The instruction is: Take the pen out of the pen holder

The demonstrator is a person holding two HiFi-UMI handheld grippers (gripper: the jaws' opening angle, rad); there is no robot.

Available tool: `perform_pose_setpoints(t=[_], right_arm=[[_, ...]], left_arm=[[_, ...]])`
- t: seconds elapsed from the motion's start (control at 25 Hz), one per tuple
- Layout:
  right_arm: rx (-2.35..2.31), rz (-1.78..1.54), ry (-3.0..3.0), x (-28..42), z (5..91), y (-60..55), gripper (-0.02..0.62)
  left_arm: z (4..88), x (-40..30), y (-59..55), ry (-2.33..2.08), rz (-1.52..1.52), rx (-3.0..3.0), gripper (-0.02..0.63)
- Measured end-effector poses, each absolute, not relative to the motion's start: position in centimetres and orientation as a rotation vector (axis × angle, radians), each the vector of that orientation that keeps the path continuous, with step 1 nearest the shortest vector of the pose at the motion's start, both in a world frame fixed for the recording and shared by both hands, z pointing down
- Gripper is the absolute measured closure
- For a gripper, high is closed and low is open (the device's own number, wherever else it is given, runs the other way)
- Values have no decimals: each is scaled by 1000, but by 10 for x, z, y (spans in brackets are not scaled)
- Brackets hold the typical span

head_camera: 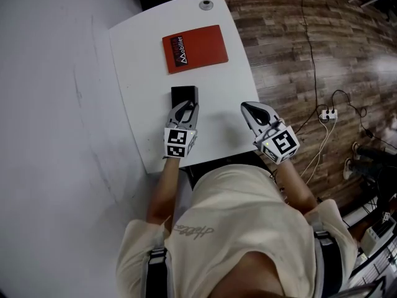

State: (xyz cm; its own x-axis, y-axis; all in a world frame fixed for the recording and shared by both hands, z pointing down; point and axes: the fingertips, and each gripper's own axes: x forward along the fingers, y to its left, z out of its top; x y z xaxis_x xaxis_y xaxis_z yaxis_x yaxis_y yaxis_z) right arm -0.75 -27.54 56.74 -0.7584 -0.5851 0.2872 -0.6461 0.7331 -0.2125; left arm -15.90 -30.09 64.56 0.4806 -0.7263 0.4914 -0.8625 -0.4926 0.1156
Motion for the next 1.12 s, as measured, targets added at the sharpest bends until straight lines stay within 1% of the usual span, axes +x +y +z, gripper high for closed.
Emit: perform_pose_setpoints(t=[0.48, 1.12], right_arm=[[979, 437, -2758, -5, 563, -273, 589], [968, 358, -2812, -6, 542, -263, 589]], left_arm=[[624, -168, -305, -1446, 551, 2408, 514], [564, -171, -292, -1537, 471, 2471, 515]])
